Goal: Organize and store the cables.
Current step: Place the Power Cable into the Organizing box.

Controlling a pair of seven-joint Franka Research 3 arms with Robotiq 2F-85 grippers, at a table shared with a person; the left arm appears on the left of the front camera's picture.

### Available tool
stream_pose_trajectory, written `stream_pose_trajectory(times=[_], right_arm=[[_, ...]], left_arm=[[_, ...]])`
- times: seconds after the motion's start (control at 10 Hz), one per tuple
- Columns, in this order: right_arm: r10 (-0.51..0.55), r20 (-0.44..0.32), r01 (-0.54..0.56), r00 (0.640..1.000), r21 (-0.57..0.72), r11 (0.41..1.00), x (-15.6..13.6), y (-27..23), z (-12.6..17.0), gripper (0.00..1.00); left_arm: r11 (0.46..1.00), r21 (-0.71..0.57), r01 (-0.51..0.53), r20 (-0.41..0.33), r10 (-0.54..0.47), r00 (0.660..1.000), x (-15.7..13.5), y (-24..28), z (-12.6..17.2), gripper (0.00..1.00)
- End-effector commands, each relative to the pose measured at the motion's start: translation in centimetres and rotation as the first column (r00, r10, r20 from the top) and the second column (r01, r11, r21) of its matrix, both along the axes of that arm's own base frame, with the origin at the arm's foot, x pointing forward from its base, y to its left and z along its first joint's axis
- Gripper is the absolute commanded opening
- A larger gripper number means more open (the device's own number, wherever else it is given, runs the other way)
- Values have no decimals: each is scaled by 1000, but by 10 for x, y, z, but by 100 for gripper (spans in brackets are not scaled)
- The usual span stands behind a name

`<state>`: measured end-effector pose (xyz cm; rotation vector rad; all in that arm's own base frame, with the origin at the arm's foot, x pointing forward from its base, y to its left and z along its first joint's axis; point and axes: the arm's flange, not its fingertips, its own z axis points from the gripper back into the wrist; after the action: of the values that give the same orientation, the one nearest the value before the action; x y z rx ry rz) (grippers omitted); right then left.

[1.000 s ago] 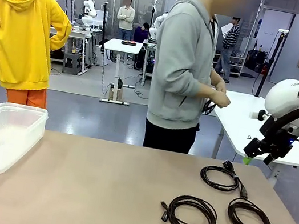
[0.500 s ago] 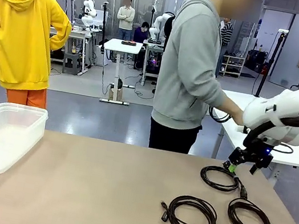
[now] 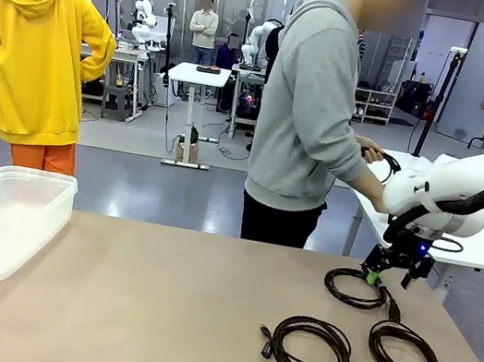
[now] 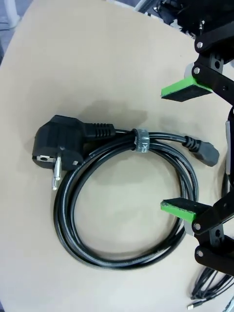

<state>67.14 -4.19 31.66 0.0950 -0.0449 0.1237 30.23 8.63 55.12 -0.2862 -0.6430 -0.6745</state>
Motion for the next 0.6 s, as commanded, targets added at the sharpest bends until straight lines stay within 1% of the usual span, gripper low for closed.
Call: stream_pose_trajectory(times=[0.0, 0.1, 0.3, 0.4, 0.5], right_arm=[[-51, 0, 51, 999, -12, 999, 11, 4, -12, 100], [-74, 28, 75, 997, -29, 997, 12, 5, -20, 100], [-67, 42, 68, 997, -27, 997, 12, 8, -29, 100], [-69, 75, 72, 995, -26, 997, 11, 8, -27, 75], [-63, 88, 67, 994, -35, 997, 12, 8, -24, 40]], left_arm=[[1000, -7, 9, 8, -9, 1000, 1, 0, 0, 100], [1000, -7, 9, 8, -9, 1000, 1, 0, 0, 100], [1000, -7, 9, 8, -9, 1000, 1, 0, 0, 100], [1000, -7, 9, 8, -9, 1000, 1, 0, 0, 100], [1000, -7, 9, 8, -9, 1000, 1, 0, 0, 100]])
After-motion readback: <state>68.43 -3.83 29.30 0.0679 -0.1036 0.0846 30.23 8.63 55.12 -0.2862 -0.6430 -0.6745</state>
